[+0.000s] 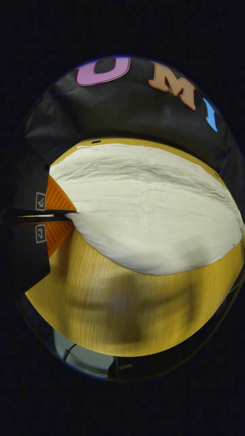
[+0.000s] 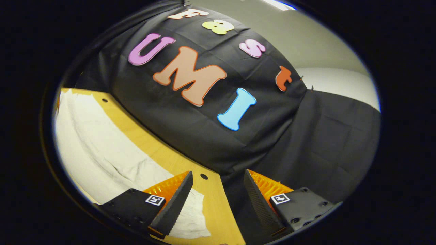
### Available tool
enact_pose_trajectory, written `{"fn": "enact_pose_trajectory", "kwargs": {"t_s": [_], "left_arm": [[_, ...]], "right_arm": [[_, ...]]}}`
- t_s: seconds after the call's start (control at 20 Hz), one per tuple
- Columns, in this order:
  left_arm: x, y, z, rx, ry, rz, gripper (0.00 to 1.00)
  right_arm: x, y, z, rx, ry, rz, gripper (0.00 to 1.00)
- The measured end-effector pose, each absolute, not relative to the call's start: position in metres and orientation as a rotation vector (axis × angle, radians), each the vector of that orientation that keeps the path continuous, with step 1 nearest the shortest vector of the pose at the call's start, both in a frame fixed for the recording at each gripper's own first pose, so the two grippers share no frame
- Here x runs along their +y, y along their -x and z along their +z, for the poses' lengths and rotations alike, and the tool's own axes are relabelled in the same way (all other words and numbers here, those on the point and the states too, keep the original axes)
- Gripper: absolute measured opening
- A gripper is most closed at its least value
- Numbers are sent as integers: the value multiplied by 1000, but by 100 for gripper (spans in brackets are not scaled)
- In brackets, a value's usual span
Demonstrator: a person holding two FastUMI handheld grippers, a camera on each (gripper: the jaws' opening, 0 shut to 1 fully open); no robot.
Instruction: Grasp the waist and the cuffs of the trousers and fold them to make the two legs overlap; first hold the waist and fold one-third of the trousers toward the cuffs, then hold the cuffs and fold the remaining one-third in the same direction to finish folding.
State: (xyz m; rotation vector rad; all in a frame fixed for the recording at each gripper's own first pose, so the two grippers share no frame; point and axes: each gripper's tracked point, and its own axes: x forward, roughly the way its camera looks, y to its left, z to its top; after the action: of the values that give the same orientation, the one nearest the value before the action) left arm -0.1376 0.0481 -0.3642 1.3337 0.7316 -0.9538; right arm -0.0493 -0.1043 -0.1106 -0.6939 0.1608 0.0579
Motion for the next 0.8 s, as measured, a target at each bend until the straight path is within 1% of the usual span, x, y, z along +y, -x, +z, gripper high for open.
{"fn": "enact_pose_trajectory", "kwargs": {"t_s": [0.15, 0.35, 0.4, 0.45, 0.5, 0.55, 0.75, 0.8], "left_arm": [[49, 137, -366, 721, -1344, -941, 0], [49, 135, -367, 734, -1327, -924, 0], [48, 136, -366, 732, -1325, -918, 0], [48, 136, -366, 728, -1326, -913, 0], [48, 136, -366, 725, -1330, -910, 0], [49, 136, -366, 722, -1333, -907, 0], [48, 136, -366, 718, -1334, -897, 0], [48, 136, -366, 719, -1334, -894, 0]], "right_arm": [[-113, 58, -128, 165, 849, 116, 97], [-127, 72, -163, 219, 1023, 203, 97], [-132, 75, -172, 234, 1037, 221, 97], [-136, 76, -177, 257, 1045, 235, 99], [-140, 77, -186, 283, 1051, 251, 97], [-143, 82, -197, 313, 1059, 272, 97], [-149, 106, -241, 406, 1137, 404, 98], [-151, 110, -252, 430, 1157, 437, 99]]}}
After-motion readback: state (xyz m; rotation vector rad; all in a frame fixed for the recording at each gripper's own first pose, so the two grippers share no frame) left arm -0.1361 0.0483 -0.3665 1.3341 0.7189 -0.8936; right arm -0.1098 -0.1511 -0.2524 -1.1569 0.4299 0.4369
